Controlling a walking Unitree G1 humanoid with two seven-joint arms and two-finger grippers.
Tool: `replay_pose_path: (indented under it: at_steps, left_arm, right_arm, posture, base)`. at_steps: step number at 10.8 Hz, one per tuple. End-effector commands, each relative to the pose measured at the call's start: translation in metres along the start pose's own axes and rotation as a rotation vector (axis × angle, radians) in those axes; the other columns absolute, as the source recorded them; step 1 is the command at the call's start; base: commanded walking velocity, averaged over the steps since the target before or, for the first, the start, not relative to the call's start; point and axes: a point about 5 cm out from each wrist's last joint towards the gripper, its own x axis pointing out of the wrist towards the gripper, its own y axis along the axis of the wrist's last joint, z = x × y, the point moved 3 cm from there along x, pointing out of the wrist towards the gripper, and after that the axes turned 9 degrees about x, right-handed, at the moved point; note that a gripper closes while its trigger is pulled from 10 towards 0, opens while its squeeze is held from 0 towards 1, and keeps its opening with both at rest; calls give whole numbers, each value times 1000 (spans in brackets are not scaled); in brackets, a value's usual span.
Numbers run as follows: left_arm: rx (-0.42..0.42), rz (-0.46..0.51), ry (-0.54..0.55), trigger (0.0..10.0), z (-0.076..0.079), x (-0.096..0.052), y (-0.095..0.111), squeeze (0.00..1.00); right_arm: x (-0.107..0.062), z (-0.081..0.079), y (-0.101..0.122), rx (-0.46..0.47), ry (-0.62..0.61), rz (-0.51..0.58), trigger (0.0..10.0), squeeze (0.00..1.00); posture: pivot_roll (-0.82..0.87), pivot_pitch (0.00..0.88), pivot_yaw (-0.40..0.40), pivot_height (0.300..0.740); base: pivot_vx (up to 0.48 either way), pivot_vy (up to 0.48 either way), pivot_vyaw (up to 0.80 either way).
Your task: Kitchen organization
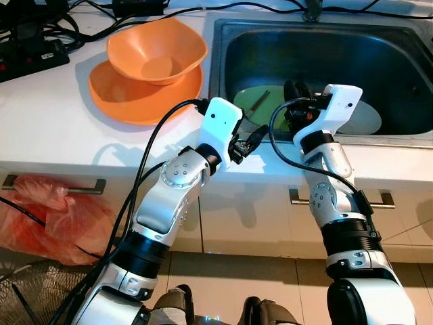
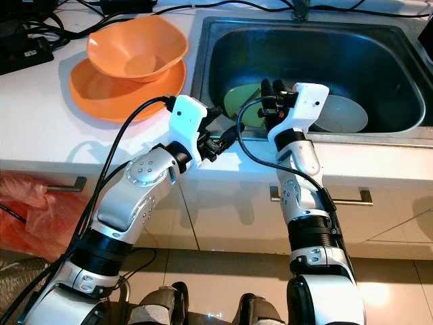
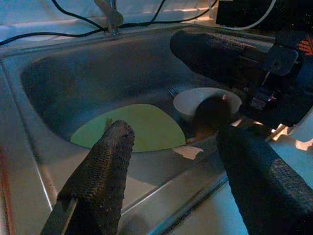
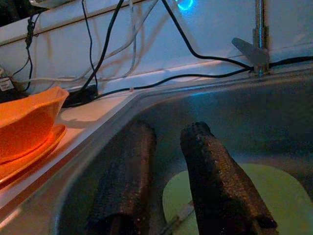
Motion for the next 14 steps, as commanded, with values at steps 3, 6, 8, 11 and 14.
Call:
replay_pose_path:
  at_steps: [3,6,8,11,14]
  left_arm:
    - [1,-8,-3,10000,1,-1,-2,0]
    - [-1,4,23,10000,-3,0,0,0]
    - [-5,24,100,10000,-15,0,4,0]
    - [2,59,205,10000,-33,-3,9,0]
    - [5,77,240,10000,-35,-7,7,0]
  right_arm:
    - [-2,2,-4,2,-14,-8,10000,0]
    - [4,-5,19,76,-5,65,10000,0]
    - [8,-15,36,86,18,115,10000,0]
    - [-1,-20,47,-31,42,139,10000,0]
    - [-27,-10,42,-122,13,107,10000,0]
  posture:
    - [114,201,9,740]
    - [109,202,8,740]
    - [105,204,7,740]
    - [98,206,4,740]
    - [79,196,4,740]
  base:
    - [0,0,0]
    - [0,0,0]
    - [0,0,0]
    - [0,0,0]
    - [0,0,0]
